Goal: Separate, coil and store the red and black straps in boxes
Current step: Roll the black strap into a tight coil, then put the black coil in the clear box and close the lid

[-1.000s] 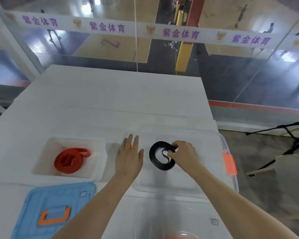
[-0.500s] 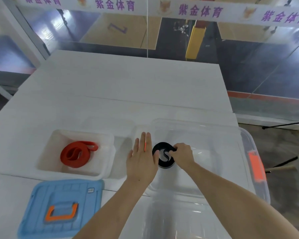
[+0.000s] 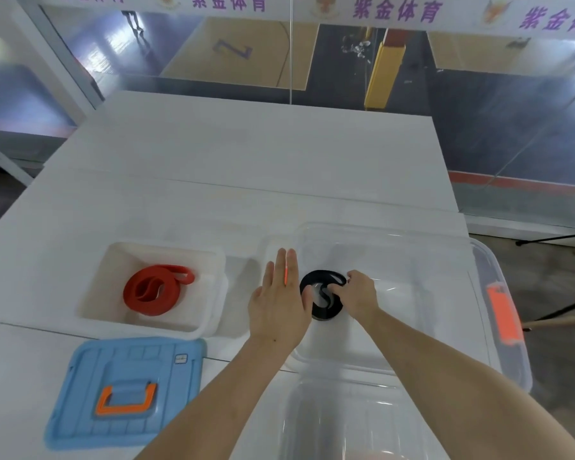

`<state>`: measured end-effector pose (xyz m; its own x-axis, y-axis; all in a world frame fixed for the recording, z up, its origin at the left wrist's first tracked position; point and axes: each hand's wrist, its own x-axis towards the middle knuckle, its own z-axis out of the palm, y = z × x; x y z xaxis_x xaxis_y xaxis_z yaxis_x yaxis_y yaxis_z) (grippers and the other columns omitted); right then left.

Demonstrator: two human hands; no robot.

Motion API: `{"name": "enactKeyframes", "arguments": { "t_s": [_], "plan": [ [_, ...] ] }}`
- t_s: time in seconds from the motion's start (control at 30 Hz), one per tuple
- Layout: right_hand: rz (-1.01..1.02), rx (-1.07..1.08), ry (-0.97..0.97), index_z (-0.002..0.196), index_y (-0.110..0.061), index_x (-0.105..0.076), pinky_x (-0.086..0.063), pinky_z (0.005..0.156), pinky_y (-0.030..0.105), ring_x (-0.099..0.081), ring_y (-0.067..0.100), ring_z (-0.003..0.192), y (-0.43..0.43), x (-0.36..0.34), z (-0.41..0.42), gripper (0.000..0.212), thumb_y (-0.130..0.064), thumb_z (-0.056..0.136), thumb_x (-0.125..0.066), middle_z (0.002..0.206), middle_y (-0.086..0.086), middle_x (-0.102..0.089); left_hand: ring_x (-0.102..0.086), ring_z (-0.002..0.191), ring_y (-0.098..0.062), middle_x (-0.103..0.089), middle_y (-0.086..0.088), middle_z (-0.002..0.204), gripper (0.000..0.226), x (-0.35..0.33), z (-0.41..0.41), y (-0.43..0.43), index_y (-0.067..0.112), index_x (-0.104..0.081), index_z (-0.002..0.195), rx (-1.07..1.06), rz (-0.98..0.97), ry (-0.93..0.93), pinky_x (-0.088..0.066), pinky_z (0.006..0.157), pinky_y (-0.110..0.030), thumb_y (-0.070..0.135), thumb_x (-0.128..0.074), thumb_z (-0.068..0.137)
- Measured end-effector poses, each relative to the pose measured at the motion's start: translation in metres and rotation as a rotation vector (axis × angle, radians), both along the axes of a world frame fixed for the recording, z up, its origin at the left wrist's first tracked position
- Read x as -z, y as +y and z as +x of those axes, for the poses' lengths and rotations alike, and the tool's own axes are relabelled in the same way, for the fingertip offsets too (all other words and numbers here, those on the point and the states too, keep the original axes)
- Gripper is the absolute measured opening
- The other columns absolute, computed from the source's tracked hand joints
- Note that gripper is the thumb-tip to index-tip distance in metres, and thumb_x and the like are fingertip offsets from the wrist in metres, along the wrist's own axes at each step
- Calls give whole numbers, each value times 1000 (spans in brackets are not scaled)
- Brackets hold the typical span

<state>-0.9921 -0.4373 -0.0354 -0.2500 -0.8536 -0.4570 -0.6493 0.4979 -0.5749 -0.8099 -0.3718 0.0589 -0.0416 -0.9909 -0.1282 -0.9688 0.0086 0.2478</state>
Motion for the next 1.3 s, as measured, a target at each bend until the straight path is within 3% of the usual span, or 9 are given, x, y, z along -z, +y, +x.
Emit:
{"name": "enactKeyframes", "arguments": {
  "t_s": [0.07, 0.17, 0.3, 0.4, 0.57, 0.8, 1.07, 1.2, 1.3],
  "plan": [
    [39, -8, 22, 131, 2, -59, -52, 89, 39, -64, 37, 116, 2, -9, -5, 53, -29, 92, -77, 126, 17, -64, -20, 160, -26, -3, -2, 176, 75, -2, 0, 0, 18, 3, 166, 4, 26, -14, -48, 109, -42, 51, -31, 108],
    [19, -47, 53, 139, -6, -58, -49, 90, 32, -64, 31, 121, 12, -27, -13, 53, -34, 96, -71, 138, 12, -64, -11, 162, -29, 4, -1, 176, 76, -8, 3, -1, 20, 7, 166, 19, 57, -21, -42, 115, -46, 53, -30, 108],
    [-76, -142, 144, 137, -15, -62, -45, 71, 23, -64, 22, 103, 39, -70, -15, 39, -36, 104, -60, 136, 2, -64, -6, 162, -33, 8, -6, 176, 77, -19, 7, 6, 21, 9, 166, 2, 73, 9, -35, 121, -51, 54, -29, 107],
    [-228, -220, 224, 130, -16, -66, -52, 91, 34, -63, 25, 119, 73, -106, -13, 31, -33, 105, -56, 131, 5, -65, -9, 162, -34, 3, -8, 176, 76, -32, 6, 30, 21, 4, 166, 26, 27, 31, -37, 120, -49, 54, -31, 108],
    [-500, -279, 358, 116, -15, -73, -55, 87, 42, -65, 30, 114, 161, -154, -20, 20, -22, 98, -67, 122, 2, -72, -14, 161, -33, 6, -8, 176, 72, -48, 3, 103, 21, -11, 166, 123, -82, 71, -41, 119, -50, 44, -43, 106],
    [-613, -240, 505, 105, -17, -76, -60, 76, 40, -70, 27, 101, 291, -158, -71, 19, -17, 86, -79, 112, -2, -74, -40, 152, -37, -36, -17, 166, 65, -31, -10, 214, 14, -41, 158, 176, -134, 32, -51, 110, -53, 42, -55, 101],
    [-297, -220, 464, 116, -17, -73, -58, 82, 40, -67, 29, 115, 370, -80, -128, 25, -22, 92, -72, 126, -1, -70, -50, 144, -41, -49, -22, 156, 68, 38, -12, 287, 12, -46, 155, 88, 123, -36, -55, 103, -54, 41, -65, 97],
    [-62, -269, 495, 145, -24, -54, -54, 100, 41, -46, 29, 141, 385, -51, -146, 47, -37, 100, -60, 157, 7, -45, -27, 157, -36, -21, -20, 171, 73, 62, -10, 290, 21, -17, 166, 6, 285, -63, -38, 120, -47, 54, -42, 105],
    [76, -248, 474, 155, -29, -37, -49, 111, 46, -28, 36, 154, 386, -36, -156, 62, -48, 100, -59, 169, 17, -21, -29, 154, -40, -13, -22, 170, 82, 77, -10, 288, 23, -9, 166, -35, 412, -25, -36, 120, -47, 58, -46, 103]
  ]
}}
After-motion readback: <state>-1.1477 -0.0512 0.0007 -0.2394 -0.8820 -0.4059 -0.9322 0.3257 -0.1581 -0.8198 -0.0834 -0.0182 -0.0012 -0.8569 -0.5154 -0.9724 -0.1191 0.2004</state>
